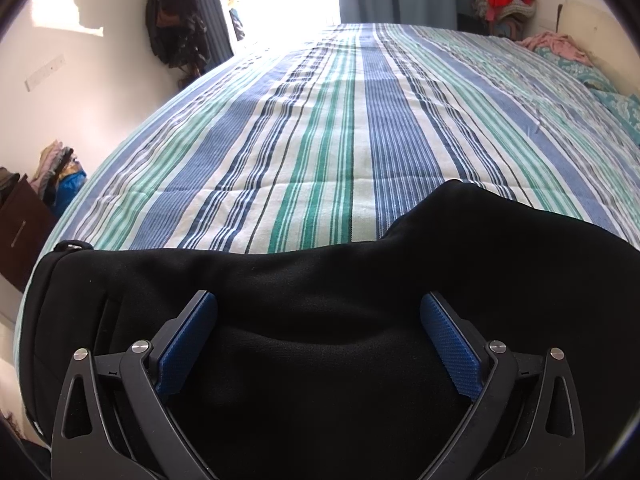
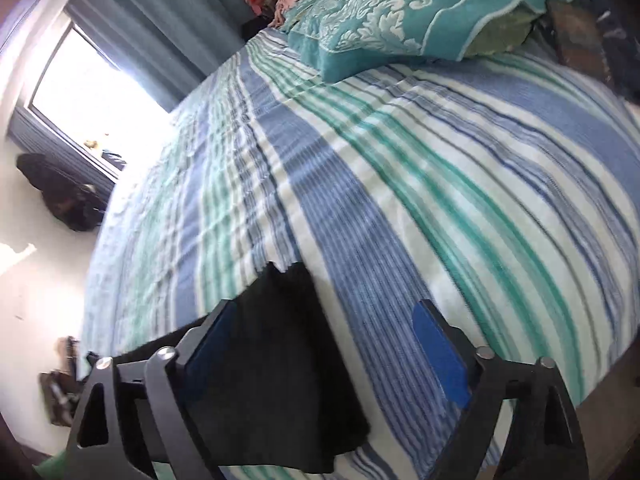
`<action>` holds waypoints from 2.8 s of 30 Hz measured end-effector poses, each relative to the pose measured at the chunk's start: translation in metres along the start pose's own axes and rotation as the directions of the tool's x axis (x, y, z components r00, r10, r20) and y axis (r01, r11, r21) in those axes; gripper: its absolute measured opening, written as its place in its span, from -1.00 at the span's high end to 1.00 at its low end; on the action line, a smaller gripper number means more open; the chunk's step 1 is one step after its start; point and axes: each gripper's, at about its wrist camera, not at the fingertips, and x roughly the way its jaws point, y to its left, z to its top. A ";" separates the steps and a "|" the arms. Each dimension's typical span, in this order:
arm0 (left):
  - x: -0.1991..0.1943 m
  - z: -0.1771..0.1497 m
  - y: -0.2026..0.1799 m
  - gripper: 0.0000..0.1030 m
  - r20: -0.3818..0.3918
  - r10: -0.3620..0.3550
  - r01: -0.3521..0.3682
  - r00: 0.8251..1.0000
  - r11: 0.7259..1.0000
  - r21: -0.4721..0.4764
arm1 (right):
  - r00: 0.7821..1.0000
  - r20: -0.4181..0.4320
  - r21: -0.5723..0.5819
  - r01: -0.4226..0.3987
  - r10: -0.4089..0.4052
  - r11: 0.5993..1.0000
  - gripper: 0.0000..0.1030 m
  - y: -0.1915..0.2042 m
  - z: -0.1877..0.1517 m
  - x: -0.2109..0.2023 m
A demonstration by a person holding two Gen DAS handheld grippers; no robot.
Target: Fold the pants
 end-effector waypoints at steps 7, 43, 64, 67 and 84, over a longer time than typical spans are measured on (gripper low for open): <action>0.000 0.000 0.000 -0.98 0.000 0.004 -0.004 1.000 1.000 0.002 | 0.976 -0.214 -0.047 -0.042 0.031 0.998 0.35 0.010 0.005 0.042; -0.087 -0.021 0.024 -0.94 0.016 -0.280 0.280 0.960 0.950 -0.140 | 0.695 -0.119 0.259 -0.668 0.709 0.698 0.73 0.237 -0.135 0.065; -0.105 -0.065 0.054 -0.90 0.048 -0.433 0.428 0.900 0.859 -0.281 | 0.780 -0.358 0.031 -0.539 0.513 0.842 -0.40 0.484 -0.265 0.226; -0.117 -0.060 0.052 -0.90 0.086 -0.467 0.472 0.880 0.838 -0.273 | 0.781 -0.252 -0.013 -0.592 0.571 0.806 -0.57 0.461 -0.257 0.178; -0.100 -0.063 -0.061 0.71 -0.136 -0.423 0.433 0.896 0.900 0.048 | 0.906 0.020 -0.226 -0.408 0.423 0.885 -0.43 0.322 -0.228 0.047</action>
